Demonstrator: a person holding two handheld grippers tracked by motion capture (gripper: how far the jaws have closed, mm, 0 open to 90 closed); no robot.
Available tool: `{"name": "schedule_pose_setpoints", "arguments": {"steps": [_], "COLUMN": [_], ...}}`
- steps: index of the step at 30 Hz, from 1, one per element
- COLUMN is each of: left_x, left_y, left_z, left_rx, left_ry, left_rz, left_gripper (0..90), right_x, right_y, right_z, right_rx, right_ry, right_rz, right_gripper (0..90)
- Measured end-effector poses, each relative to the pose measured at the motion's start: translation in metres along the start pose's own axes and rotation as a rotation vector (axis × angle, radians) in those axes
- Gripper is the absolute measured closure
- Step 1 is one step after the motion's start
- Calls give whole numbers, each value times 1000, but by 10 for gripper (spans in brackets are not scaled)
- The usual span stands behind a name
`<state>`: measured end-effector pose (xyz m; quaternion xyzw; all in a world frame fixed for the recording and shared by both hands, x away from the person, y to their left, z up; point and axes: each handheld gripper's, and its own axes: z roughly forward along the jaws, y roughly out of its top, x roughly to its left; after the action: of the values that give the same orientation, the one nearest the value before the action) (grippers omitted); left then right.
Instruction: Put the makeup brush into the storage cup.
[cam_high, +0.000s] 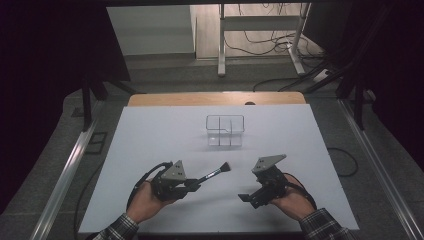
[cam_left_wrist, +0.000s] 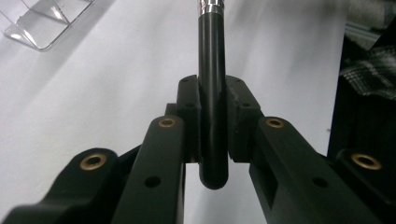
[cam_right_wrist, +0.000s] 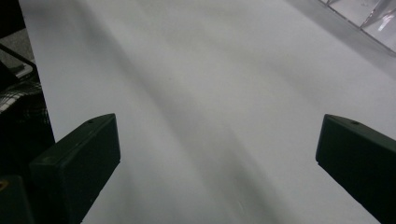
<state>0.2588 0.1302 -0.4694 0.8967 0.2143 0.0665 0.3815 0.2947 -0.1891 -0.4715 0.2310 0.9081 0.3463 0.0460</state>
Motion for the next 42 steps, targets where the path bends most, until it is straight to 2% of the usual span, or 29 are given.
{"name": "schedule_pose_setpoints", "arguments": {"steps": [6,12,20,29,33,36,42], "left_x": [-2,-5,-11,-21,-26,-28,-30], "left_y": [1,5,4,5,6,8,8], "left_z": [0,2,6,15,20,21,23], "left_rx": [-50,-81,-137,-171,-181,-197,-225], "left_ry": [-6,-8,-10,-6,-3,-3,-10], "left_rz": [-34,-35,-66,-81,-81,-84,-84], "left_gripper": [783,783,783,783,783,783,782], "right_x": [1,3,7,15,20,23,22], "right_y": [3,6,11,17,20,24,29], "right_z": [-2,-6,-10,-7,-6,-7,-8], "right_rx": [-27,-65,-103,-104,-105,-117,-145], "right_ry": [5,1,9,13,13,32,66], "right_rz": [16,24,24,42,32,49,95], "right_gripper": [2,12,12,0,0,4,82]}}
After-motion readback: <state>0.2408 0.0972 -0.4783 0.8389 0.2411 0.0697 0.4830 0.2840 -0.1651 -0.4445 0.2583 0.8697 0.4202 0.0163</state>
